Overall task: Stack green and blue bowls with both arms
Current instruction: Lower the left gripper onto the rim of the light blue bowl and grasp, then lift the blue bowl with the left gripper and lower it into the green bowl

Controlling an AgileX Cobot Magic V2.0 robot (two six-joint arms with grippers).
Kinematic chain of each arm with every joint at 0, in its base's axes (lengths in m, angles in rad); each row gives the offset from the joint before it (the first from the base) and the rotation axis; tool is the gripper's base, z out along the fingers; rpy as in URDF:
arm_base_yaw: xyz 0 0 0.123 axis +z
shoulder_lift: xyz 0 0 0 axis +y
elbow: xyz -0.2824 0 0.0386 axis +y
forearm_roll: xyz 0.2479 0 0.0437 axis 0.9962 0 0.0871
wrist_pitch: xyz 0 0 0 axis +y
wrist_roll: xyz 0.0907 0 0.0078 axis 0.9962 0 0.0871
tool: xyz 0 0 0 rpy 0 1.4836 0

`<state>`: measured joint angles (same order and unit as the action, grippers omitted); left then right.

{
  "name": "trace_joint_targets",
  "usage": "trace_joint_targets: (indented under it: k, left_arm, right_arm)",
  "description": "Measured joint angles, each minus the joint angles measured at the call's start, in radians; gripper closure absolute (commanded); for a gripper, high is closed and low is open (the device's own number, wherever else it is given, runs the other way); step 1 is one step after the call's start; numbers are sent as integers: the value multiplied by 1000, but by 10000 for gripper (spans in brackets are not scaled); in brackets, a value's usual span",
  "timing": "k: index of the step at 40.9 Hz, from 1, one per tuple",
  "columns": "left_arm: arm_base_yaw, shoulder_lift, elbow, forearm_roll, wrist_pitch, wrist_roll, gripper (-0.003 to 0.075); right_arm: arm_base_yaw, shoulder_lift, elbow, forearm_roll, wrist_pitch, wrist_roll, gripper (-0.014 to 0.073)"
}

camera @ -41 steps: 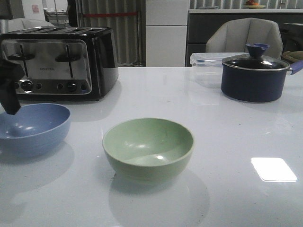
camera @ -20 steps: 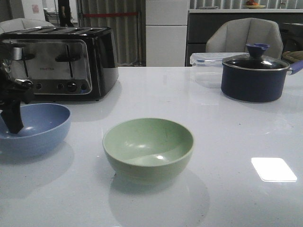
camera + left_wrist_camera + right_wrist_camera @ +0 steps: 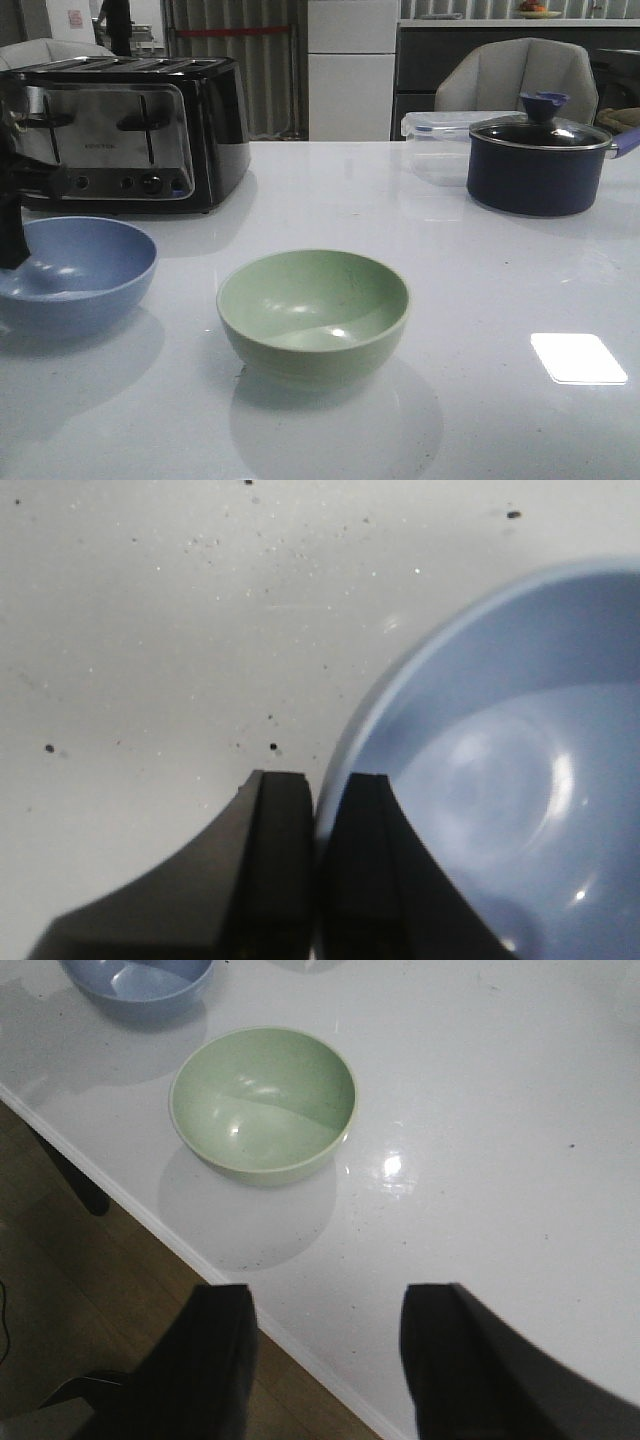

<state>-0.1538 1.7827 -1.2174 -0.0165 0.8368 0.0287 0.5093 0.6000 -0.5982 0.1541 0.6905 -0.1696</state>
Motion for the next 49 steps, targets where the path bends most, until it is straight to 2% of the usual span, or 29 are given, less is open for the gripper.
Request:
trace_joint_targets:
  k: [7,15,30,44,49]
  left_arm:
    - [-49,-91,-76,5,90,33,622]
    - [-163,-160,-158,-58,120,53,622]
    - [-420,-143,-175,-113,42,57,622]
    - [-459,15,-175,-141,20,58,621]
    - [-459,73,-175,-151,17,58,589]
  right_arm:
    - [0,0,0,0,0,0,143]
    - [0,0,0,0,0,0,143]
    - [0,0,0,0,0,0,143]
    - [0,0,0,0,0,0,143]
    - [0,0,0,0,0,0,143]
